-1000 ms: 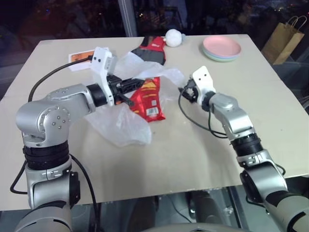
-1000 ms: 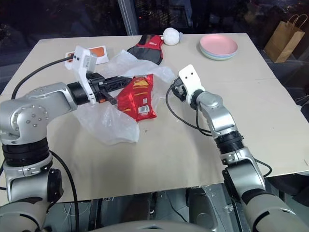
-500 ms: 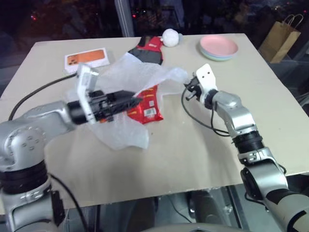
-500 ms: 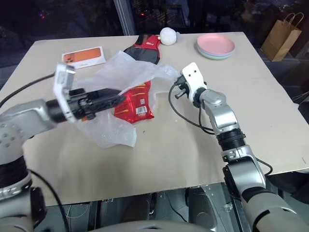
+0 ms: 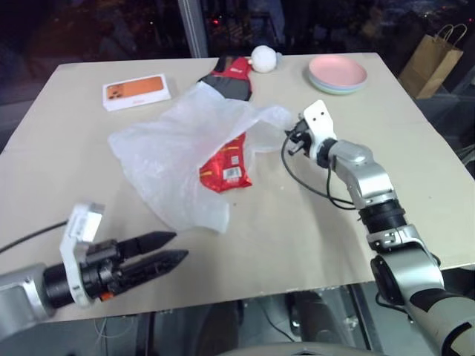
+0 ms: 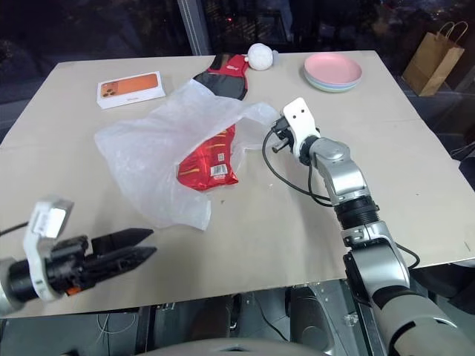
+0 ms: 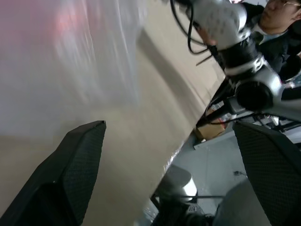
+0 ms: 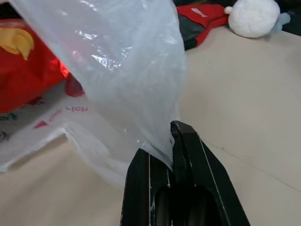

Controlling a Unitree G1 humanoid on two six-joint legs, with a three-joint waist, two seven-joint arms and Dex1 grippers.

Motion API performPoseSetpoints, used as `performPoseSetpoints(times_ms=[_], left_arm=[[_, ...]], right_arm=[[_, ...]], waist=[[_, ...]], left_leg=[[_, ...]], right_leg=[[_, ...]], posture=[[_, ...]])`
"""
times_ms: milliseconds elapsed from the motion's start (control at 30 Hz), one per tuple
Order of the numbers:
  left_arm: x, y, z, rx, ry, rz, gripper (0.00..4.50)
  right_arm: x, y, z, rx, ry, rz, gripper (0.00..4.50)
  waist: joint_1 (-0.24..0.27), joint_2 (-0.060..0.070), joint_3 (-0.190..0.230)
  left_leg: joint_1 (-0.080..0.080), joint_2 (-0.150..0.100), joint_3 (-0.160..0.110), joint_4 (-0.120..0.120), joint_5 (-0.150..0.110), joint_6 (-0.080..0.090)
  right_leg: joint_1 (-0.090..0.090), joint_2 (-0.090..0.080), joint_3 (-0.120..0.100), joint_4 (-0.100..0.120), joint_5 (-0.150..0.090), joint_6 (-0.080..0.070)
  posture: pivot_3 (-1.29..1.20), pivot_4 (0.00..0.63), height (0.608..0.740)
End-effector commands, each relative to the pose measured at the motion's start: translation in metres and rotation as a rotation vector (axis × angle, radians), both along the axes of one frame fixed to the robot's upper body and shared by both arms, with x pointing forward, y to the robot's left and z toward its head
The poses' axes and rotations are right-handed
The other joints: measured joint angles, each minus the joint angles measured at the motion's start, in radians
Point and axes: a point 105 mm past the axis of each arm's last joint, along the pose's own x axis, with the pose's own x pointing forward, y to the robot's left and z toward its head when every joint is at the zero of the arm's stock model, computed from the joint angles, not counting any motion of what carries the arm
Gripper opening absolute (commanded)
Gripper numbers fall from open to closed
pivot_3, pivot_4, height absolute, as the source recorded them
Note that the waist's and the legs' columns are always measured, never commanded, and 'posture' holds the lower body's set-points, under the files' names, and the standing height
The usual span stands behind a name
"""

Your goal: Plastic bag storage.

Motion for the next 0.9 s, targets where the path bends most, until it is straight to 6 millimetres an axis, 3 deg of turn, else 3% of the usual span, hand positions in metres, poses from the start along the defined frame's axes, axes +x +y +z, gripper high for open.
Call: performPoseSetpoints(times_ms=[33,200,433,533,767,833,900], left_arm=[[0.012,-0.015,-0.012,0.038,-0.084,0.081,4.46],[0.046,-0.039,-0.022,-0.034,-0.132,0.230,4.46],[0.081,-0.051,-0.024,-0.159,-0.120,0.402,4.46],[0.094,-0.051,-0.019,-0.292,-0.094,0.491,3.67],[0.099,-0.044,-0.010,-0.475,-0.034,0.587,0.54],[0.099,-0.042,-0.009,-0.492,-0.022,0.609,0.11],[0.095,-0.040,-0.005,-0.514,-0.024,0.599,0.11]], right_arm=[[-0.004,0.001,0.017,0.010,-0.051,0.020,0.00],[-0.006,0.000,0.017,0.002,-0.045,0.013,0.00],[-0.010,-0.003,0.015,-0.009,-0.035,0.004,0.00],[-0.010,-0.006,0.015,-0.015,-0.034,-0.004,0.00],[-0.010,-0.009,0.014,-0.021,-0.031,-0.008,0.00],[-0.009,-0.008,0.014,-0.022,-0.030,-0.007,0.00],[-0.009,-0.007,0.013,-0.023,-0.028,-0.002,0.00]], waist=[[0.007,0.000,0.000],[0.019,0.000,-0.002],[0.014,0.001,-0.003],[0.015,0.001,-0.003],[0.016,0.001,-0.003],[0.016,0.001,-0.003],[0.016,0.001,-0.003]], left_leg=[[0.000,0.000,0.000,0.001,0.000,0.000],[0.001,0.000,-0.001,0.004,0.000,0.000],[0.001,0.000,-0.001,0.004,0.000,0.000],[0.001,0.000,-0.001,0.004,0.000,0.000],[0.000,0.000,-0.001,0.004,0.000,0.000],[0.000,0.000,-0.001,0.004,0.000,0.000],[0.000,0.000,-0.001,0.004,0.000,0.000]], right_leg=[[0.001,0.000,0.000,0.000,0.000,0.000],[0.003,0.000,0.000,0.001,0.002,0.001],[0.002,0.001,0.000,0.001,0.003,0.003],[0.002,0.001,0.000,0.001,0.003,0.003],[0.002,0.001,0.000,0.001,0.003,0.003],[0.002,0.001,0.000,0.001,0.003,0.003],[0.002,0.001,0.000,0.001,0.003,0.003]], posture=[[0.00,0.150,0.740],[0.00,0.150,0.740],[0.00,0.150,0.740],[0.00,0.150,0.740],[0.00,0.150,0.740],[0.00,0.150,0.740],[0.00,0.150,0.740]])
